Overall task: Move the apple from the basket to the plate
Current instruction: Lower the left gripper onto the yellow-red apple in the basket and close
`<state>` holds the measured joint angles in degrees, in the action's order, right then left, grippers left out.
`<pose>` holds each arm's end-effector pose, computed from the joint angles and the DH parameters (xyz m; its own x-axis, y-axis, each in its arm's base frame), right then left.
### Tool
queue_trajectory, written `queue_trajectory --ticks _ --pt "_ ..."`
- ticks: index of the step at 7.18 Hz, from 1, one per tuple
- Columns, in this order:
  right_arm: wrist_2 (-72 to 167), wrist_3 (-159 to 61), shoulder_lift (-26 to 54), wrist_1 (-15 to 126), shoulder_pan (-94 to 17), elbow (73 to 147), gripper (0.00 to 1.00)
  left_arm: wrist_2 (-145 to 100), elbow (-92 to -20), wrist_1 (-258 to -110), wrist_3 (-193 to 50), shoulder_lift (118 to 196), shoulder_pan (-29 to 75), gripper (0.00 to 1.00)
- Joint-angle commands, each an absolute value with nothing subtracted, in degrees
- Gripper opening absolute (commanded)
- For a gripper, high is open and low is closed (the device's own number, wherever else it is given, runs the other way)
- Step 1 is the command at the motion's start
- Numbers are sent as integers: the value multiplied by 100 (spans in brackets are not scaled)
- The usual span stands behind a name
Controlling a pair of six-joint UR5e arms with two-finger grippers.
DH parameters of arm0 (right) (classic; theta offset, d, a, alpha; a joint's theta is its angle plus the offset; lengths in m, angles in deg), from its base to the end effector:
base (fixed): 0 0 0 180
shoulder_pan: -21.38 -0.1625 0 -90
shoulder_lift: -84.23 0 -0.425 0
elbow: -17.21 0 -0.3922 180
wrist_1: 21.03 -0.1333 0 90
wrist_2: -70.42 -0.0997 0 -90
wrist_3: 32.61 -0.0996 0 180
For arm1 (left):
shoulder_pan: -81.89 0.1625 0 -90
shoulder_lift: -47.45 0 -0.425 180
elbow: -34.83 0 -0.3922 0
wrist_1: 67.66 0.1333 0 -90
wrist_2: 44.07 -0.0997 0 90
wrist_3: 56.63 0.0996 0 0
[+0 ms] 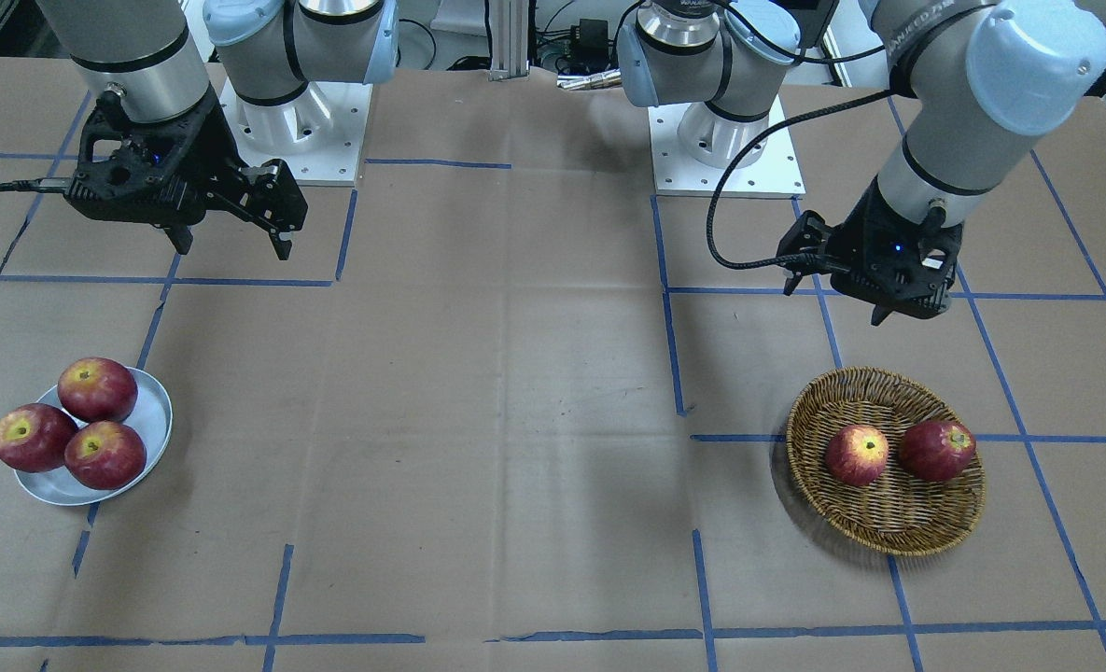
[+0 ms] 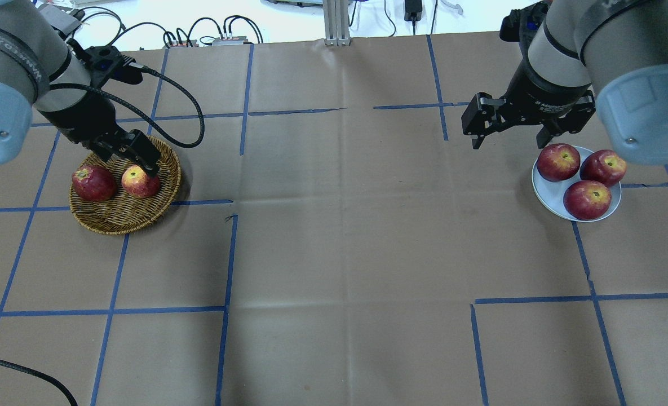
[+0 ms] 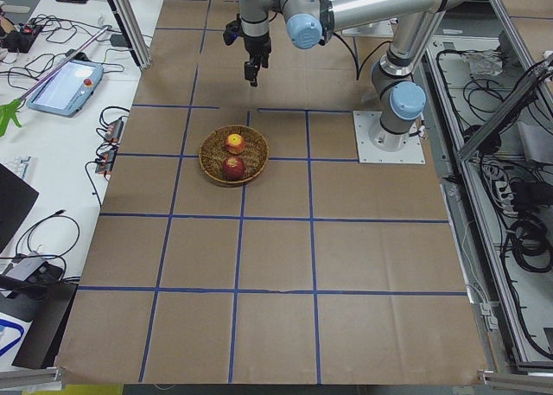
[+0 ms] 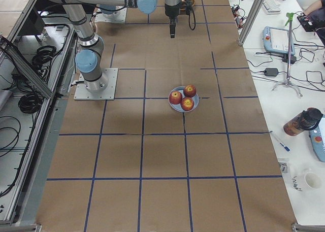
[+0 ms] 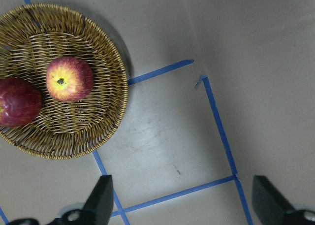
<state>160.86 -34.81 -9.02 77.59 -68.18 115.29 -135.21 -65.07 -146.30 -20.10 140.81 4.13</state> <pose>0.1289 -0.4738 0.4610 -0.9989 0.0465 0.0051 0.0460 0.9967 -0.0663 -0.0217 -0.5194 0.3940 -0.9114 0.4116 0.0038 0.4114 0.9106 0.0385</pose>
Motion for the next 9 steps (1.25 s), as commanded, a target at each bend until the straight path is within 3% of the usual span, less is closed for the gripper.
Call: queue_trajectory --ticks 1,4,7,8,9 --pt "16086 -3481 -902 7759 -6827 11529 100 -13531 -6668 -13555 -799 14998 866 100" --pt "16086 -3481 -902 7759 -6827 11529 100 -13565 -6659 -12412 -103 15809 1053 99" --pt "16086 -3481 -902 7759 -6836 11529 100 -13566 -6624 -12356 -73 16336 1070 98" --pt "16086 -3481 -902 7759 -6827 11529 100 -13566 -6546 -12356 -82 16460 1070 95" --pt "16086 -3481 -902 7759 -6827 11529 100 -13566 -6588 -12356 -134 16470 1062 76"
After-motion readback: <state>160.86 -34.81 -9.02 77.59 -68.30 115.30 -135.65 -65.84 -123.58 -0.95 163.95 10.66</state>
